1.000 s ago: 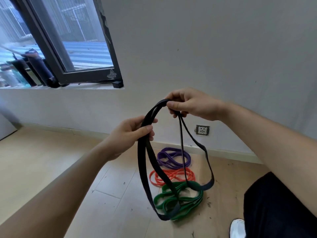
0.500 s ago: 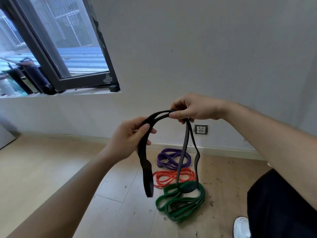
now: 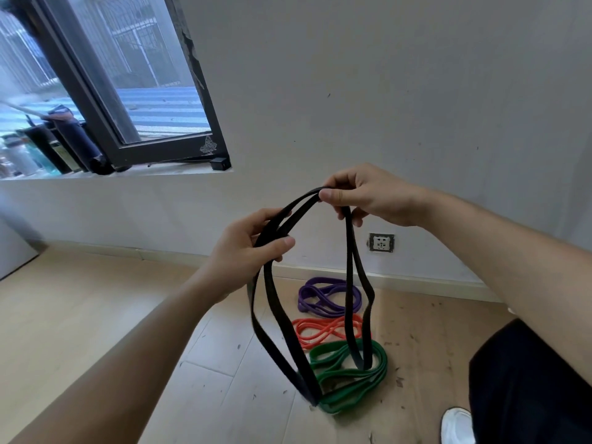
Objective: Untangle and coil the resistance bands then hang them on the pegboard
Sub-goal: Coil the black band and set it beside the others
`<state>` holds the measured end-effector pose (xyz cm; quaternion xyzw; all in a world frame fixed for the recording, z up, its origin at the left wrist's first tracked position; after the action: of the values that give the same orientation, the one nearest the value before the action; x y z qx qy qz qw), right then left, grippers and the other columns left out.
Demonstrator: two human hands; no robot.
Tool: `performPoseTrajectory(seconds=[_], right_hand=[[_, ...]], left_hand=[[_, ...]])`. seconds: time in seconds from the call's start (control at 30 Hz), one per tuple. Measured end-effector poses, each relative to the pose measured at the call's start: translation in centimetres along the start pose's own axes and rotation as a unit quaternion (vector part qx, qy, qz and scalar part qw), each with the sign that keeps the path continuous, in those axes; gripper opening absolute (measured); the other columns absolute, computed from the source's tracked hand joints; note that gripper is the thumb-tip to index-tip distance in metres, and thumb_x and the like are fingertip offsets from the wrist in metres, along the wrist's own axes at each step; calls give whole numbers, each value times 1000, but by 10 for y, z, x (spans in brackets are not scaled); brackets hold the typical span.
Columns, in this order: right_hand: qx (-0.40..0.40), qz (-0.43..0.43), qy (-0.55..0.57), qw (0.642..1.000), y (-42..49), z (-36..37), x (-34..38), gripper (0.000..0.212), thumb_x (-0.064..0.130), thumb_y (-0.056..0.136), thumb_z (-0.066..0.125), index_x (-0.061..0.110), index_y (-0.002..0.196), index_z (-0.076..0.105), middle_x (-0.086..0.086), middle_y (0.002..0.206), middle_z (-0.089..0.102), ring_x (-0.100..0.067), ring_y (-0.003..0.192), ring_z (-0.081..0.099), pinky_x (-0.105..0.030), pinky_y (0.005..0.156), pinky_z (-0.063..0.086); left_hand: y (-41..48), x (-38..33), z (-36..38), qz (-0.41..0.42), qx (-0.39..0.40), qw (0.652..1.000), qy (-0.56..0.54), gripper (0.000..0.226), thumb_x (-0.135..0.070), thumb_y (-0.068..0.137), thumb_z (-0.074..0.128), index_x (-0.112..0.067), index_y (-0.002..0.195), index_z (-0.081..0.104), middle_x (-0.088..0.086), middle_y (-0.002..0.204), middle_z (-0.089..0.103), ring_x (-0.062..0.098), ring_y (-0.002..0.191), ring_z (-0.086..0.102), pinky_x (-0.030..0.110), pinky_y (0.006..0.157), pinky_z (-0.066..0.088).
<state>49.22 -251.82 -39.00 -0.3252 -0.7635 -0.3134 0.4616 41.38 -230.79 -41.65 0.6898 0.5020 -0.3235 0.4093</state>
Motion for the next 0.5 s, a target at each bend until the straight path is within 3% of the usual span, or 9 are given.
performPoseTrajectory(seconds=[0.2,0.33,0.5], right_hand=[[44,33,-3,998,-3,2,-5,21,26,97,63,7,106,67,-7,83,64,-17,80,66,-29,59,54],[139,92,-37,985,-9,14,-17,18,22,97,64,7,108,65,-8,91,69,-20,91,70,-32,69,59],[218,103,-54,969,-13,38,-16,19,13,93,71,4,109,64,-10,98,70,-24,98,72,-38,78,62]], left_hand=[[-1,-8,-10,41,-63,996,-49,32,-10,97,63,-28,122,69,10,100,75,20,81,72,33,83,61],[-1,-7,-10,10,-35,994,-101,35,-20,90,68,-21,125,71,4,87,71,20,77,67,32,84,58],[0,-9,-3,-20,-7,986,-168,38,-25,85,68,-15,122,73,16,91,62,19,74,60,34,80,55]])
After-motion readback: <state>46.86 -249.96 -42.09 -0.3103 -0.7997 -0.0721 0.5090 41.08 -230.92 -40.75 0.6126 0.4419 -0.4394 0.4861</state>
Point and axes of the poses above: each hand's wrist, its own y-axis towards the middle knuckle, its own z-axis out of the palm, x = y × z, the point moved 5 cm from there along y, towards the middle knuckle
